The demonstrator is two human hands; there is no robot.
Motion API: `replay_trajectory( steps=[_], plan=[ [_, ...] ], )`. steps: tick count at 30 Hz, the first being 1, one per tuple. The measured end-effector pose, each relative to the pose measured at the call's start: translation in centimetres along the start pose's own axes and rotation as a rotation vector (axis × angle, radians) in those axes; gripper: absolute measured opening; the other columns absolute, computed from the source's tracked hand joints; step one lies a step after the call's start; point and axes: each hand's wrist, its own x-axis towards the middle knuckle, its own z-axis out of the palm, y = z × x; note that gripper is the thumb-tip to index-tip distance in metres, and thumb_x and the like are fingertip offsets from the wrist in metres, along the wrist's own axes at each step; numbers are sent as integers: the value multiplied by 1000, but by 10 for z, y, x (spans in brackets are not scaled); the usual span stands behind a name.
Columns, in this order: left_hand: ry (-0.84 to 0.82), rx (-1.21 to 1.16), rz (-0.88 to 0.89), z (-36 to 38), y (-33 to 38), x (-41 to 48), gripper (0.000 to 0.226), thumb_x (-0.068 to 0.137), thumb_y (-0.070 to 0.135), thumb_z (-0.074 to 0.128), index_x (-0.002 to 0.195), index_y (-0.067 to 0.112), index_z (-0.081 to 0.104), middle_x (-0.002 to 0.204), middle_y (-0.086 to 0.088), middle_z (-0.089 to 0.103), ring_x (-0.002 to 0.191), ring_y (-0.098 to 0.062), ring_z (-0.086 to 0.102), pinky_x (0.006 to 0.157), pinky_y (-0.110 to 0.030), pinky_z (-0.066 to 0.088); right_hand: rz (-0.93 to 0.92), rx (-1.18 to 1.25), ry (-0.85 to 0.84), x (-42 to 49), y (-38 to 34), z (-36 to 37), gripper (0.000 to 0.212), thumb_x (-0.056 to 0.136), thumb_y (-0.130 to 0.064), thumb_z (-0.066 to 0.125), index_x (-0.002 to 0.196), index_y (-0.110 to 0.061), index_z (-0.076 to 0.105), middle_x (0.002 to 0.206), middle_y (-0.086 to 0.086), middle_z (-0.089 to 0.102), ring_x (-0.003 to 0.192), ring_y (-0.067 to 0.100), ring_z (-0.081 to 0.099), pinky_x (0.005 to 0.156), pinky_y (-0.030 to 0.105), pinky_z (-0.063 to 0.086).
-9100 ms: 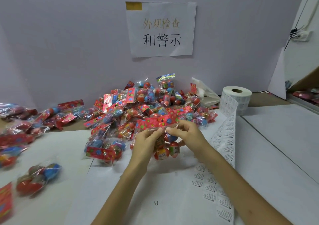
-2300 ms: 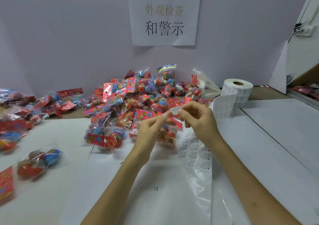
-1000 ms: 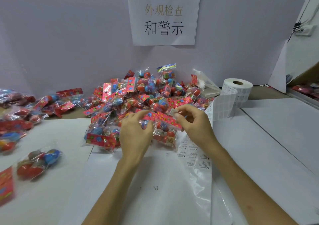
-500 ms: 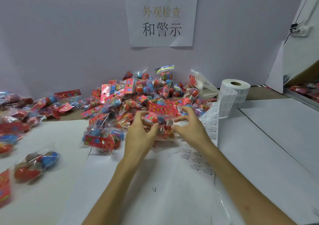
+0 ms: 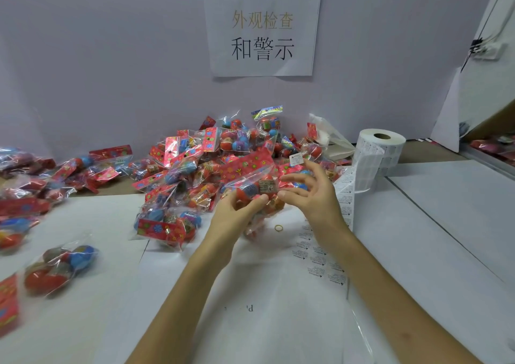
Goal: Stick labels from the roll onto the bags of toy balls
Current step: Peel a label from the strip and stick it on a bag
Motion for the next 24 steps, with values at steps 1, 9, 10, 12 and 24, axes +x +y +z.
replay_trajectory(
  steps=[1, 9, 10, 12, 24],
  plan=[
    [17, -32, -9, 0, 0, 1, 31, 94, 20, 73, 121, 6, 66, 111, -17, 76, 102, -33, 74, 91, -45, 61, -2, 27, -7, 0, -1, 1, 60, 85, 4, 75, 125, -32, 50, 109, 4, 72, 94, 18, 73, 77, 25, 58],
    [166, -216, -60, -10, 3, 6, 32, 92, 23, 75, 118, 5, 66, 103, -13, 77, 104, -39, 72, 100, -59, 54, 129, 146, -112, 5, -6, -9, 21, 99, -14, 56, 88, -14, 72, 67, 2, 60, 61, 14, 52, 61, 27, 44],
    [178, -220, -60, -10, 3, 6, 33, 92, 23, 75, 117, 4, 66, 105, -15, 76, 106, -39, 72, 101, -60, 52, 149, 123, -163, 4, -5, -8, 22, 100, -15, 55, 86, -13, 73, 66, 3, 59, 59, 15, 50, 59, 26, 44],
    [185, -233, -56, -10, 2, 5, 33, 91, 22, 76, 115, 2, 67, 104, -16, 76, 102, -35, 73, 100, -58, 54, 176, 59, -225, 2, -4, -3, 25, 101, -14, 55, 85, -15, 75, 65, 3, 58, 58, 15, 49, 58, 25, 44],
    [220, -212, -66, -9, 3, 4, 38, 89, 23, 79, 116, 2, 64, 112, -18, 74, 103, -33, 74, 90, -45, 61, 105, -104, -232, -4, 1, 5, 22, 99, -7, 59, 96, -20, 76, 67, 4, 64, 55, 15, 51, 56, 22, 47]
  ],
)
